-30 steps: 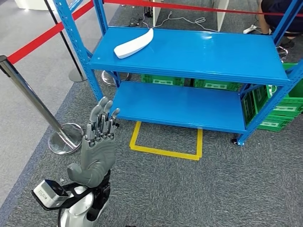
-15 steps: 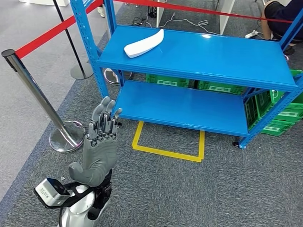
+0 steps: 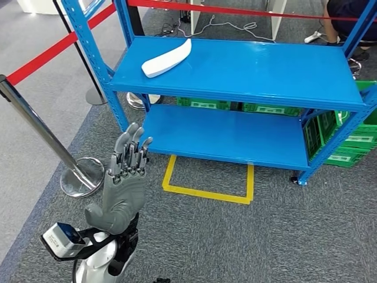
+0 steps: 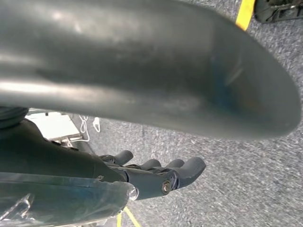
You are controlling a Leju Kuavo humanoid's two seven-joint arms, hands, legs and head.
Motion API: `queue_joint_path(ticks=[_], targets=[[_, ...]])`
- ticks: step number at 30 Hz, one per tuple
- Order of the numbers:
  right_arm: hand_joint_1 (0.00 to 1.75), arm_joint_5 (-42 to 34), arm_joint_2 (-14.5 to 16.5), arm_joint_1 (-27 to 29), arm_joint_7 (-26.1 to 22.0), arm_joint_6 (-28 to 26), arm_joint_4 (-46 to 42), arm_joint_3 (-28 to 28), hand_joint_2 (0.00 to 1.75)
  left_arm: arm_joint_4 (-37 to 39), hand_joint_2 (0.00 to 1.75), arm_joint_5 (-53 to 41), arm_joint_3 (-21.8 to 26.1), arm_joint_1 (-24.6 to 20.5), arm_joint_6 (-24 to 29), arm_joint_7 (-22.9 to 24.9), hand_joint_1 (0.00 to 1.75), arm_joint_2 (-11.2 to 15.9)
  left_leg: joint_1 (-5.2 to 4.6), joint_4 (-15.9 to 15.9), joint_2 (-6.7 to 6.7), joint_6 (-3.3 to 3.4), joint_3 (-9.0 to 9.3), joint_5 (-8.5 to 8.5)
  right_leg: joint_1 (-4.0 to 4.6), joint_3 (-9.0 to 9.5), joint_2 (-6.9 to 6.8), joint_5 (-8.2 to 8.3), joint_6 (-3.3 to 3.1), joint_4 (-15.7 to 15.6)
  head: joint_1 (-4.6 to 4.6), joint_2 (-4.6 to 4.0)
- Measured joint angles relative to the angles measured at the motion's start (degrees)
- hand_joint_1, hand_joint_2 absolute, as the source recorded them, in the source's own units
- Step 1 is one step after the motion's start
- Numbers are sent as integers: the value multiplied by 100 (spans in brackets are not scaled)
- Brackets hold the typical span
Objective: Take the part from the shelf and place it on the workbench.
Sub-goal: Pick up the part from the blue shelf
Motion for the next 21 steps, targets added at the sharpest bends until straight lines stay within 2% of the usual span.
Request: queue_joint_path(ticks=[2, 3, 4, 7, 9, 10, 12, 13, 14, 15, 17, 18, 19, 21], targets=[[0, 0, 1, 1, 0, 2, 1, 0, 0, 11, 0, 31, 2, 1, 16, 0, 0, -2, -7, -721, 6, 40, 250, 517, 14, 87, 20, -95, 44, 4, -2, 0], [0, 2, 1, 0, 0, 3, 1, 0, 0, 13, 0, 38, 1, -1, 10, 0, 0, -3, -10, -1021, 10, 71, 366, 640, 27, 105, 28, -139, 76, 8, -4, 0], [0, 4, 0, -2, 0, 4, 1, 0, 0, 14, 0, 33, -2, -1, 1, 0, 0, -4, -15, -1189, 10, 99, 430, 670, 39, 113, 29, -171, 109, 3, 3, 0], [0, 10, -1, -7, -1, 19, 1, 0, 0, 14, 0, -44, -7, 1, -3, 0, 0, -11, -14, -1286, -7, 203, 482, 588, 38, 153, 8, -228, 212, -42, 25, 0], [0, 10, -1, -15, -4, 28, 1, 0, 0, 14, 0, -75, -10, -1, -9, 0, 0, -16, 5, -1312, -5, 274, 533, 555, 34, 71, -8, -377, 271, 194, 39, 0], [0, 13, -1, -18, -8, 29, 0, 0, 0, 14, 0, -68, -11, -2, -29, 0, 0, -17, 10, -1317, -2, 300, 554, 534, 33, -77, -15, -508, 290, 483, 48, 0], [0, 21, -1, -17, -14, 31, 1, 0, 0, 14, 0, -29, -10, -2, -94, 0, 0, -16, 4, -1317, -6, 338, 579, 476, 33, -527, -17, -743, 310, 1222, 58, 0], [0, 26, -1, -10, -16, 36, 1, 0, 0, 15, 0, -11, -7, 3, -123, 0, 0, -15, 2, -1317, -14, 345, 602, 438, 33, -710, -17, -750, 314, 1463, 58, 0], [0, 28, -1, -2, -16, 39, 1, 0, 0, 15, 0, 1, -2, 9, -145, 0, 0, -15, 2, -1316, -24, 348, 640, 395, 33, -804, -17, -650, 314, 1516, 60, 0], [0, 30, -1, 4, -16, 43, 1, 0, 0, 16, 0, 9, 3, 17, -156, 0, 0, -15, 2, -1316, -32, 340, 693, 354, 32, -789, -18, -455, 311, 1357, 60, 0], [0, 32, -1, 7, -16, 46, 0, 0, 0, 16, 0, 14, 12, 27, -166, 0, 0, -16, -4, -1313, -38, 296, 817, 268, 30, -547, -28, -9, 303, 690, 63, 0], [0, 33, -1, 2, -17, 46, 2, 0, 0, 16, 0, 14, 15, 29, -167, 0, 0, -16, -18, -1302, -39, 264, 859, 227, 29, -415, -33, 103, 280, 391, 71, 0], [0, 34, 0, -1, -16, 48, 3, 0, 0, 16, 0, 13, 19, 29, -169, 0, 0, -15, -32, -1296, -39, 233, 885, 202, 30, -327, -35, 145, 251, 203, 68, 0], [0, 32, -1, -2, -14, 50, 4, -1, 0, 21, 0, -2, 27, 31, -167, 0, 0, -13, -45, -1289, -40, 180, 905, 193, 40, -269, -30, 105, 174, 110, 55, 0]])
